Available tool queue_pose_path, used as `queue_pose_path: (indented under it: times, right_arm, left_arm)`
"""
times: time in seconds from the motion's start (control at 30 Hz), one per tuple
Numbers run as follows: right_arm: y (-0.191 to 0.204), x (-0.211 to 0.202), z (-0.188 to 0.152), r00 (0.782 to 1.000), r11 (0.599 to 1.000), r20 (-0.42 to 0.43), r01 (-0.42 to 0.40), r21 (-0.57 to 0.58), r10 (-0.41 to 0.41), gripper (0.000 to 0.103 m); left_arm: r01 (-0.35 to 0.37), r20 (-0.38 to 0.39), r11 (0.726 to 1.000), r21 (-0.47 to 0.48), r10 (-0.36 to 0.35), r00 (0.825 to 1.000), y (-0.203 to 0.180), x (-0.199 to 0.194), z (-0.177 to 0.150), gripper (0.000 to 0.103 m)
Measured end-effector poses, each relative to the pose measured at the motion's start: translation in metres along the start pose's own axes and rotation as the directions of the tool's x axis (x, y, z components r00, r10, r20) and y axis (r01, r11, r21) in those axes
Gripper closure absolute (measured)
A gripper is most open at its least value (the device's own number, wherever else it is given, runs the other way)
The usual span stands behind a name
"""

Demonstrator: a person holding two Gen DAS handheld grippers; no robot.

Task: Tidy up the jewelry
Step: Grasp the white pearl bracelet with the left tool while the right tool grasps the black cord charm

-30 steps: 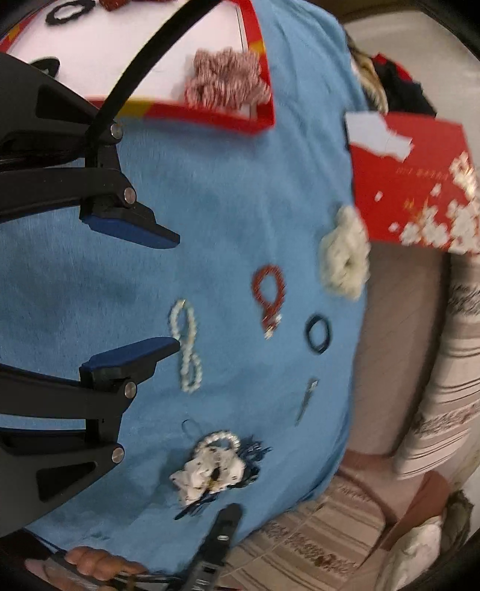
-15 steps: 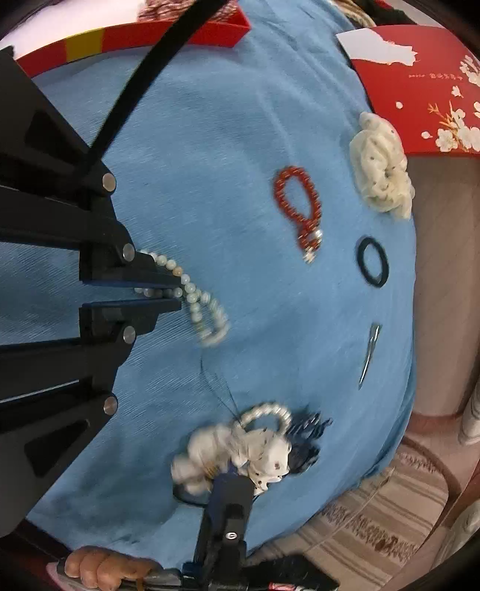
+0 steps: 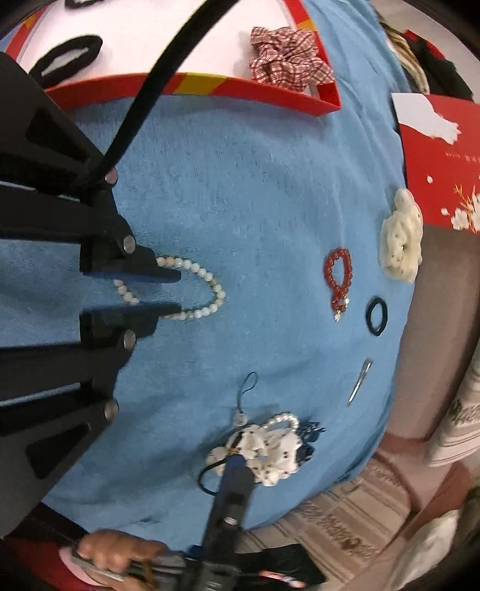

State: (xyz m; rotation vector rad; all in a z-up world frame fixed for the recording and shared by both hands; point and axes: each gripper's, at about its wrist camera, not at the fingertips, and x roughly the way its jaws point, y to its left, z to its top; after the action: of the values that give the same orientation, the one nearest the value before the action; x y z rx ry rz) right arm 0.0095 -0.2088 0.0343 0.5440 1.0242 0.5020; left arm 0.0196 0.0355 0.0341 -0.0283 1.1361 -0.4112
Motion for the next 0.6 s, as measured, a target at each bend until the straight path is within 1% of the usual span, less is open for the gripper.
queue_pose_path:
  times: [0.03, 0.07, 0.13, 0.2, 0.23, 0.27, 0.37, 0.43, 0.5, 0.57, 0.6]
  right_arm:
    - [-0.001, 0.002, 0.000, 1.000, 1.000, -0.007, 0.026, -0.017, -0.026, 0.044]
    - [-0.001, 0.006, -0.001, 0.998, 0.998, -0.014, 0.054, -0.033, -0.055, 0.044]
    - [-0.001, 0.014, -0.001, 0.994, 0.992, -0.023, 0.108, -0.063, -0.110, 0.044]
    - [0.001, 0.021, 0.000, 0.985, 0.980, -0.019, 0.171, -0.106, -0.174, 0.044]
    - [0.003, 0.022, 0.000, 0.982, 0.975, -0.012, 0.185, -0.122, -0.188, 0.044]
    - [0.006, 0.020, 0.000, 0.981, 0.971, 0.000, 0.190, -0.145, -0.192, 0.044]
    - [0.019, 0.011, 0.000, 0.987, 0.967, 0.051, 0.161, -0.197, -0.154, 0.044]
    - [0.024, 0.011, 0.001, 0.980, 0.953, 0.084, 0.195, -0.232, -0.180, 0.044]
    - [0.020, 0.019, 0.001, 0.973, 0.944, 0.079, 0.231, -0.236, -0.218, 0.044]
    - [0.009, 0.031, 0.002, 0.970, 0.947, 0.044, 0.242, -0.212, -0.238, 0.044]
    - [0.008, 0.035, 0.002, 0.966, 0.942, 0.037, 0.258, -0.214, -0.256, 0.044]
  left_arm:
    - [0.005, 0.011, 1.000, -0.006, -0.005, 1.000, 0.001, 0.001, 0.000, 0.074]
    - [0.007, 0.020, 1.000, -0.006, -0.007, 1.000, 0.001, 0.002, -0.001, 0.067]
    - [0.007, 0.023, 1.000, 0.007, -0.008, 1.000, -0.001, 0.007, -0.004, 0.066]
    - [-0.004, 0.038, 1.000, 0.028, 0.003, 0.999, -0.004, 0.009, -0.004, 0.064]
    - [-0.003, 0.034, 0.999, 0.034, 0.002, 0.999, -0.004, 0.012, -0.004, 0.062]
    - [0.005, 0.025, 0.999, 0.034, -0.006, 1.000, -0.004, 0.015, -0.004, 0.062]
    - [-0.001, 0.037, 0.999, 0.048, -0.001, 0.999, -0.005, 0.017, -0.003, 0.062]
    - [-0.012, 0.041, 0.998, 0.062, 0.010, 0.999, -0.009, 0.018, -0.003, 0.062]
    - [-0.027, 0.045, 0.997, 0.075, 0.024, 0.999, -0.012, 0.020, -0.003, 0.063]
    - [-0.042, 0.047, 0.996, 0.085, 0.038, 0.998, -0.014, 0.020, -0.003, 0.072]
    - [-0.038, 0.047, 0.996, 0.085, 0.034, 0.998, -0.014, 0.020, -0.003, 0.073]
